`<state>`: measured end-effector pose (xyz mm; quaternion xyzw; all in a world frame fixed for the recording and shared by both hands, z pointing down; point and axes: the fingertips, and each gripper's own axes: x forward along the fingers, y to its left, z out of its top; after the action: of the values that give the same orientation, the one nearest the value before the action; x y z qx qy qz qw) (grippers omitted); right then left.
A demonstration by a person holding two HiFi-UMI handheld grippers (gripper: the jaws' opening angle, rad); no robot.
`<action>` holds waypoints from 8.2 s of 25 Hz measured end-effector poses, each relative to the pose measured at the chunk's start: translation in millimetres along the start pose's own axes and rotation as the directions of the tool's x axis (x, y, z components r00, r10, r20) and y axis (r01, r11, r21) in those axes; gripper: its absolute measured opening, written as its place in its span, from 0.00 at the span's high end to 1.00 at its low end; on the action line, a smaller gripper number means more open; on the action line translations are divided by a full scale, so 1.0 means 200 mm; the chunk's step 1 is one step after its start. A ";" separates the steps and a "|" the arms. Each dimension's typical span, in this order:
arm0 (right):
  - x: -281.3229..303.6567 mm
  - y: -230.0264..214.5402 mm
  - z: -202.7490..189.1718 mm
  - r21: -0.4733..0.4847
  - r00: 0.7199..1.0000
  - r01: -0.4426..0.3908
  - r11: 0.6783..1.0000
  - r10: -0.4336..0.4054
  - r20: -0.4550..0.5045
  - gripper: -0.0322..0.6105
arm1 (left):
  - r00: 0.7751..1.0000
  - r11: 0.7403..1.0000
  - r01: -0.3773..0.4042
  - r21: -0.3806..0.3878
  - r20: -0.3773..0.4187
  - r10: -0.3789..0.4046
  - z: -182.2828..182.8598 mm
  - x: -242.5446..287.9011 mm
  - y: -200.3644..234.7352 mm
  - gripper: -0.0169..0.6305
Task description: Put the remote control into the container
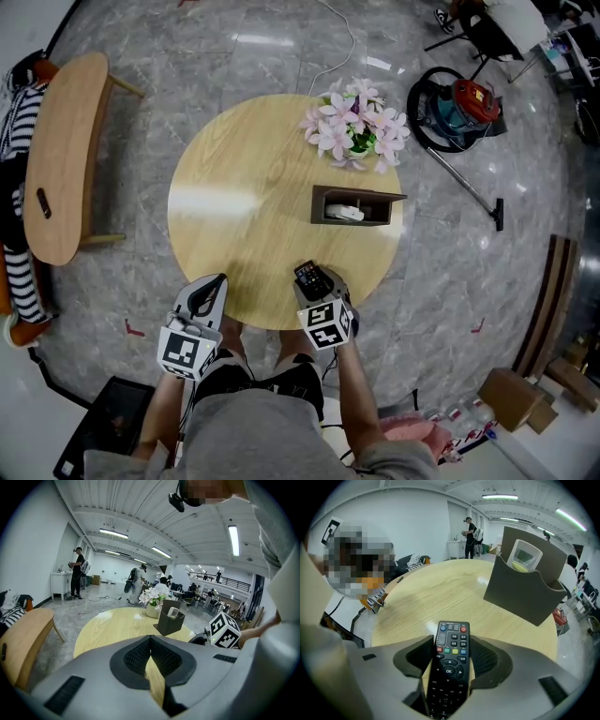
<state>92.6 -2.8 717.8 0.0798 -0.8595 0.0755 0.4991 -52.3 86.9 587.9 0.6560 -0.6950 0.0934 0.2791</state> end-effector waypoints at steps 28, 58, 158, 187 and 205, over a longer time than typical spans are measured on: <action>-0.38 -0.23 0.23 0.173 0.946 0.146 0.974 -0.189 0.263 0.56 | 0.997 0.996 0.051 0.079 0.057 -0.055 0.24 -0.02 -0.15 0.96; -1.10 -0.54 0.71 0.257 0.691 0.295 0.920 -0.391 0.608 0.58 | 0.981 0.972 0.116 0.203 0.131 -0.145 0.66 0.07 -0.34 0.96; -0.58 -1.03 0.66 0.387 0.625 0.260 0.884 -0.460 0.631 0.58 | 0.995 0.985 0.039 0.168 0.084 -0.054 0.31 0.39 -0.26 0.96; -0.93 -0.90 0.67 0.390 0.604 0.273 0.879 -0.472 0.642 0.73 | 0.976 0.973 0.070 0.221 0.185 -0.113 0.66 0.25 -0.37 0.96; -1.29 -0.68 0.63 0.416 0.623 0.195 0.888 -0.440 0.647 0.89 | 0.952 0.955 0.113 0.276 0.246 -0.184 0.97 0.03 -0.59 0.96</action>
<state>140.6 -146.0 438.7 0.3317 -0.9343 0.0792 0.1042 9.4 -28.2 402.2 0.7440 -0.6566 0.0719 0.1006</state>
